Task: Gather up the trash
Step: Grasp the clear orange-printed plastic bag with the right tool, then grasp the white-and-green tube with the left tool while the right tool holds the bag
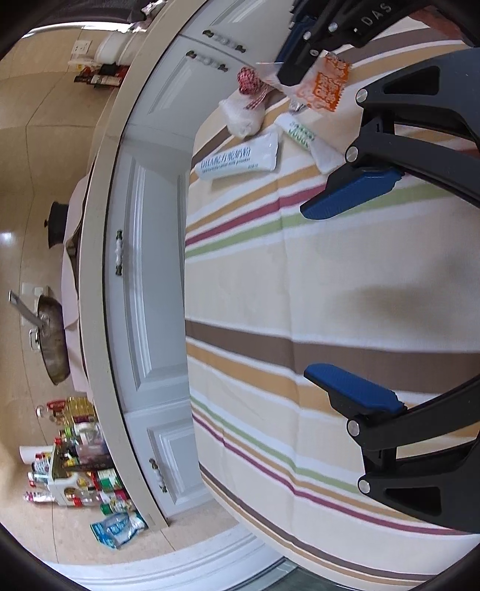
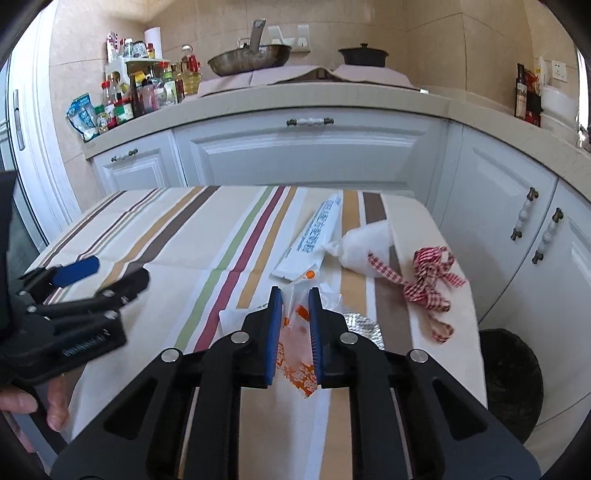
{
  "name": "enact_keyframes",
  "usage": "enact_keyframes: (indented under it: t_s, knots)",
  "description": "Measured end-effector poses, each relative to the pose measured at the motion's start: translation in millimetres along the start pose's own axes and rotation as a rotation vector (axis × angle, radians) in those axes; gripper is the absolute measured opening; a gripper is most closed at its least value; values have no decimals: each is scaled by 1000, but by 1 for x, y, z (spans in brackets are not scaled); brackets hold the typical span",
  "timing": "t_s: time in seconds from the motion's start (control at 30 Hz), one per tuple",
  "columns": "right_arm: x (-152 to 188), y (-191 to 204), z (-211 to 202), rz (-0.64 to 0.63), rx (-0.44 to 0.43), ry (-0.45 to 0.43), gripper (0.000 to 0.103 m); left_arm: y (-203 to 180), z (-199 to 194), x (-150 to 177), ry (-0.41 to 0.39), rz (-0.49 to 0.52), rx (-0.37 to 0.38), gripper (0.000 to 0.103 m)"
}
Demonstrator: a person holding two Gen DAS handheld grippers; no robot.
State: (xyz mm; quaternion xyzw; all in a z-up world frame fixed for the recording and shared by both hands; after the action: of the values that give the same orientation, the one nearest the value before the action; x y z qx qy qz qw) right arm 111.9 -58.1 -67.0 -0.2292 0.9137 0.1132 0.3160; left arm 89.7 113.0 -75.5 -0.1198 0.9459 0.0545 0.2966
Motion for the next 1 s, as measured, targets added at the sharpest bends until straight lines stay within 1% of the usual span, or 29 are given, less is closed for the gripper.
enact_keyframes:
  t_s: [0.23,0.47,0.6,0.77,0.8,0.87,0.9,0.93,0.97,1.0]
  knots:
    - [1,-23,-20,31,32,-44,14,-27,3,-3,6,59,33,78]
    - [11,-62,-34,94,89,-63,14,-60,9,-5,19,143,55,78]
    - [20,-88,-40,140,114,-67,14,-79,17,-7,45,192,66,78]
    - [27,-109,-41,176,133,-65,14,-95,29,-6,88,237,72,78]
    - [28,-111,-41,180,134,-65,14,-97,32,-6,103,248,73,77]
    - [31,-117,-39,192,132,-60,14,-101,36,-5,125,265,92,68]
    - [32,-118,-38,195,130,-59,14,-102,37,-4,133,270,95,66]
    - [33,-120,-37,198,128,-57,14,-102,38,-4,142,274,100,61]
    - [33,-121,-36,200,126,-56,14,-103,40,-4,149,276,106,52]
    - [34,-122,-35,202,124,-55,14,-103,41,-4,160,278,114,46]
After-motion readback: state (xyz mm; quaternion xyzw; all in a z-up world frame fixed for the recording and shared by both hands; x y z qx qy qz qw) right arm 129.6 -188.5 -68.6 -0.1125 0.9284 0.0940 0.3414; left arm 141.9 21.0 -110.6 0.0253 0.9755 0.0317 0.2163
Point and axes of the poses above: each gripper's, at about its wrist camera, not at the fingertips, and z roughly the way its jaws point, y to its left, x to its underside, the point moved 3 cm from there along z, roughly the way its jaws point, and after that the axes turned 14 degrees about y, right-handed, at the moved point
